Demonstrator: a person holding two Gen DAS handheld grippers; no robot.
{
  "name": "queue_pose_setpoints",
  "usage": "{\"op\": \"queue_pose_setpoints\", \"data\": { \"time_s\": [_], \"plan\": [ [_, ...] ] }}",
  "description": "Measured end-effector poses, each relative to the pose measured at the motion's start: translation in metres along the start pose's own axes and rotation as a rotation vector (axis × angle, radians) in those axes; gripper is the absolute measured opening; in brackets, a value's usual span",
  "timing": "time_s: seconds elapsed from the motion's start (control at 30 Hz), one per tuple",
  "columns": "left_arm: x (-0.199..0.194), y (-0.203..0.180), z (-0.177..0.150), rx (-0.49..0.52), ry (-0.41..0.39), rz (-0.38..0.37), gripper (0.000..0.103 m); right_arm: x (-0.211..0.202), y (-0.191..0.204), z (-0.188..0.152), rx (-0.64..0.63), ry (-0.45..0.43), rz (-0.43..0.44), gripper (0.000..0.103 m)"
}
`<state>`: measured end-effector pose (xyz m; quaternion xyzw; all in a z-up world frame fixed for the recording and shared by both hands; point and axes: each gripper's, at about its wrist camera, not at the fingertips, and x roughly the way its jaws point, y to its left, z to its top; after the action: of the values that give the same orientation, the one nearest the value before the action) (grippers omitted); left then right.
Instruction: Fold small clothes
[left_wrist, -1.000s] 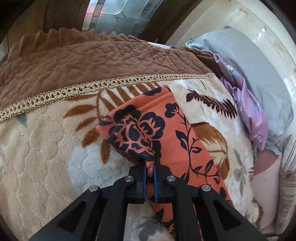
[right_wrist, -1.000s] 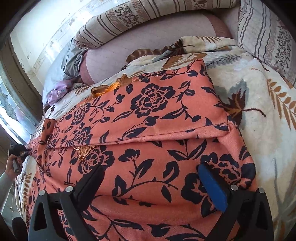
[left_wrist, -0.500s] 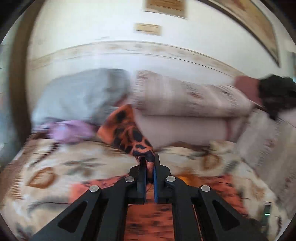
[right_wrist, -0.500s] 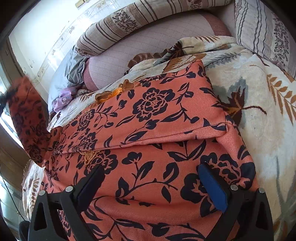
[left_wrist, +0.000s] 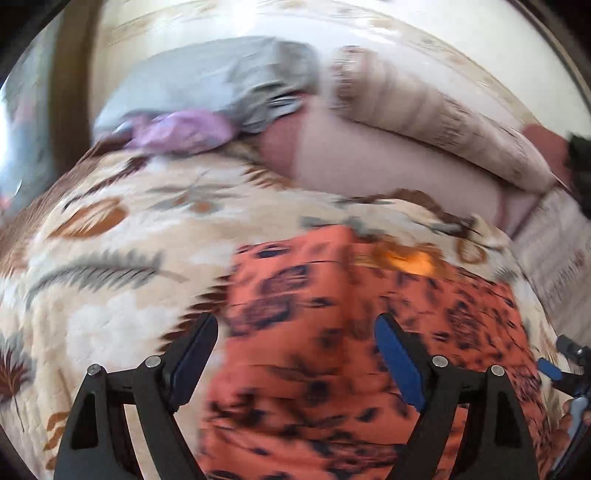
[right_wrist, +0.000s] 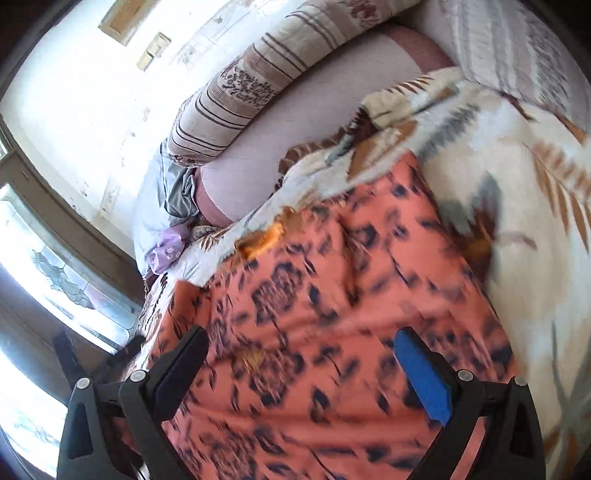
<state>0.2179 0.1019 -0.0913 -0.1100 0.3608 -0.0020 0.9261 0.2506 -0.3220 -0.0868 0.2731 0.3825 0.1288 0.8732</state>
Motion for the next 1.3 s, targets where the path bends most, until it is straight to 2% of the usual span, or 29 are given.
{"op": "queue_pose_setpoints", "data": {
  "time_s": [0.07, 0.13, 0.2, 0.23, 0.27, 0.3, 0.33, 0.4, 0.47, 0.5, 0.53, 0.57, 0.6, 0.63, 0.67, 0.7, 0.73, 0.8, 0.87, 0.9, 0.93, 1.0, 1.03, 1.07, 1.1, 1.13, 1.2, 1.27, 1.3],
  "plan": [
    [0.009, 0.026, -0.004, -0.07, 0.026, 0.008, 0.087, 0.025, 0.009, 0.022, -0.015, 0.036, -0.036, 0.102],
    [0.013, 0.043, -0.01, -0.119, 0.015, 0.012, 0.087, 0.068, 0.006, 0.037, 0.01, 0.159, -0.151, 0.099],
    [0.016, 0.044, -0.007, -0.152, 0.01, 0.009, 0.087, 0.103, 0.002, 0.037, 0.004, 0.262, -0.258, 0.086],
    [0.017, 0.041, -0.002, -0.172, -0.009, -0.049, 0.087, 0.115, 0.015, 0.036, -0.095, 0.289, -0.34, 0.077],
    [0.015, 0.039, 0.002, -0.158, -0.024, -0.059, 0.087, 0.121, 0.028, 0.034, -0.176, 0.315, -0.394, 0.065],
    [0.013, 0.037, 0.006, -0.137, -0.04, -0.055, 0.087, 0.124, 0.045, 0.033, -0.247, 0.347, -0.421, 0.019],
    [0.007, 0.035, 0.007, -0.111, -0.062, -0.048, 0.087, 0.12, 0.063, 0.035, -0.315, 0.352, -0.452, 0.011],
    [0.001, 0.033, 0.009, -0.084, -0.092, -0.04, 0.087, 0.098, 0.095, 0.045, -0.443, 0.275, -0.513, 0.011],
    [-0.004, 0.029, 0.01, -0.07, -0.108, -0.058, 0.087, 0.065, 0.106, 0.062, -0.461, 0.166, -0.557, 0.011],
    [-0.005, 0.026, 0.01, -0.054, -0.117, -0.054, 0.089, 0.054, 0.101, 0.065, -0.449, 0.122, -0.592, 0.011],
    [-0.002, 0.023, 0.01, -0.045, -0.119, -0.047, 0.092, 0.045, 0.084, 0.066, -0.409, 0.085, -0.633, 0.017],
    [0.003, 0.019, 0.009, -0.039, -0.111, -0.036, 0.094, 0.046, 0.067, 0.063, -0.358, 0.088, -0.63, 0.024],
    [0.012, 0.015, 0.007, -0.028, -0.08, -0.025, 0.098, 0.054, 0.043, 0.057, -0.289, 0.147, -0.587, 0.06],
    [0.028, 0.009, 0.003, 0.001, -0.011, -0.009, 0.099, 0.067, 0.014, 0.046, -0.198, 0.26, -0.53, 0.084],
    [0.049, 0.004, -0.005, 0.047, 0.1, 0.015, 0.099, 0.072, -0.005, 0.038, -0.128, 0.302, -0.512, 0.082],
    [0.074, 0.001, -0.016, 0.092, 0.241, 0.047, 0.1, 0.064, -0.009, 0.032, -0.123, 0.245, -0.512, 0.082],
    [0.08, 0.001, -0.022, 0.112, 0.248, 0.061, 0.1, 0.056, -0.008, 0.032, -0.112, 0.205, -0.507, 0.082],
    [0.066, -0.001, -0.014, 0.089, 0.189, 0.076, 0.1, 0.034, -0.004, 0.041, -0.062, 0.123, -0.448, 0.082],
    [0.047, 0.002, -0.005, 0.055, 0.079, 0.06, 0.1, 0.015, 0.012, 0.055, -0.083, 0.032, -0.397, 0.084],
    [0.041, 0.002, -0.004, 0.051, 0.031, 0.067, 0.1, 0.008, 0.021, 0.063, -0.091, -0.003, -0.315, 0.084],
    [0.043, 0.001, -0.005, 0.065, 0.029, 0.086, 0.1, 0.009, 0.027, 0.068, -0.083, 0.002, -0.224, 0.084],
    [0.073, -0.003, -0.017, 0.127, 0.185, 0.111, 0.1, 0.03, 0.025, 0.077, -0.033, 0.087, -0.023, 0.091],
    [0.083, -0.001, -0.022, 0.124, 0.237, 0.108, 0.101, 0.047, 0.02, 0.078, -0.013, 0.146, 0.046, 0.092],
    [0.077, 0.0, -0.02, 0.105, 0.196, 0.102, 0.101, 0.068, 0.012, 0.079, -0.009, 0.193, 0.031, 0.092],
    [0.071, 0.001, -0.016, 0.094, 0.174, 0.105, 0.101, 0.092, -0.007, 0.077, 0.01, 0.25, -0.11, 0.092],
    [0.064, 0.002, -0.013, 0.087, 0.129, 0.102, 0.101, 0.105, -0.027, 0.075, 0.088, 0.29, -0.161, 0.081],
    [0.065, 0.006, -0.013, 0.081, 0.127, 0.127, 0.101, 0.093, -0.027, 0.082, 0.148, 0.207, -0.109, 0.081],
    [0.082, 0.012, -0.016, 0.055, 0.207, 0.108, 0.102, 0.082, -0.004, 0.094, 0.076, 0.137, -0.002, 0.082],
    [0.079, 0.011, -0.014, 0.051, 0.202, 0.107, 0.103, 0.084, 0.003, 0.1, 0.039, 0.12, 0.038, 0.088]
  ]
}}
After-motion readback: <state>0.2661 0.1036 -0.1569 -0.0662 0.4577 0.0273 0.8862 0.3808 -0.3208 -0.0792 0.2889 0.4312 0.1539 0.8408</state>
